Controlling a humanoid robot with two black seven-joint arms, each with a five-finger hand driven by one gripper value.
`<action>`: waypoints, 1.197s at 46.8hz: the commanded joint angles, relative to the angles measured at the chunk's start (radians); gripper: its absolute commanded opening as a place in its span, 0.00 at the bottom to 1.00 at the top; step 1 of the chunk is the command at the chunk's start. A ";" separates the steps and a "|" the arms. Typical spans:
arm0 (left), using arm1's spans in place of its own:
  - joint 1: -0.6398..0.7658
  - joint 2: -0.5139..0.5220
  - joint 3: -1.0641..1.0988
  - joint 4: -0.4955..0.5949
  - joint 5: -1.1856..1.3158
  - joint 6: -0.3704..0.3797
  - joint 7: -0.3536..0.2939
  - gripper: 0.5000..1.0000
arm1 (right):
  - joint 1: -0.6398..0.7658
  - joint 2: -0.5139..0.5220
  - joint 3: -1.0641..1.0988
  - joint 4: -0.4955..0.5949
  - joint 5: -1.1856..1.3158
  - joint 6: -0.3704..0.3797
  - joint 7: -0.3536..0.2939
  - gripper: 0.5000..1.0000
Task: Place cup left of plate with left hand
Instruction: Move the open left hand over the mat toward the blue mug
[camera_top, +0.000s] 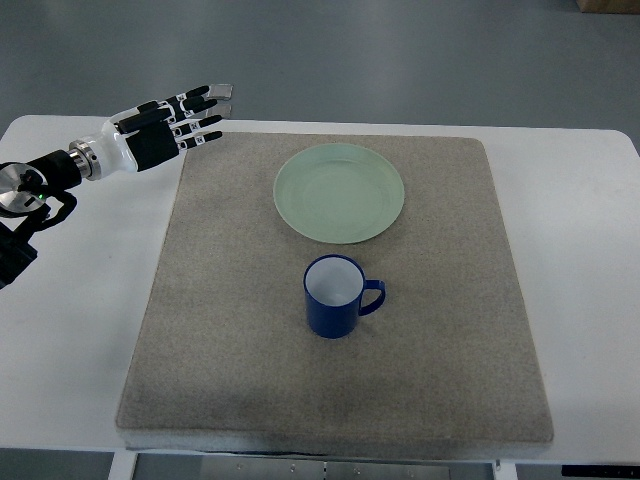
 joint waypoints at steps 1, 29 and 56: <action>0.000 0.000 0.000 0.000 0.000 0.000 0.000 1.00 | 0.000 0.000 0.000 0.000 0.000 0.000 -0.001 0.86; 0.005 0.031 -0.071 -0.012 -0.026 0.000 -0.002 1.00 | 0.000 0.000 0.000 0.000 0.000 0.000 -0.001 0.86; 0.040 0.137 -0.069 -0.064 0.125 0.000 -0.031 0.80 | -0.001 0.000 0.000 0.000 0.000 0.000 0.000 0.86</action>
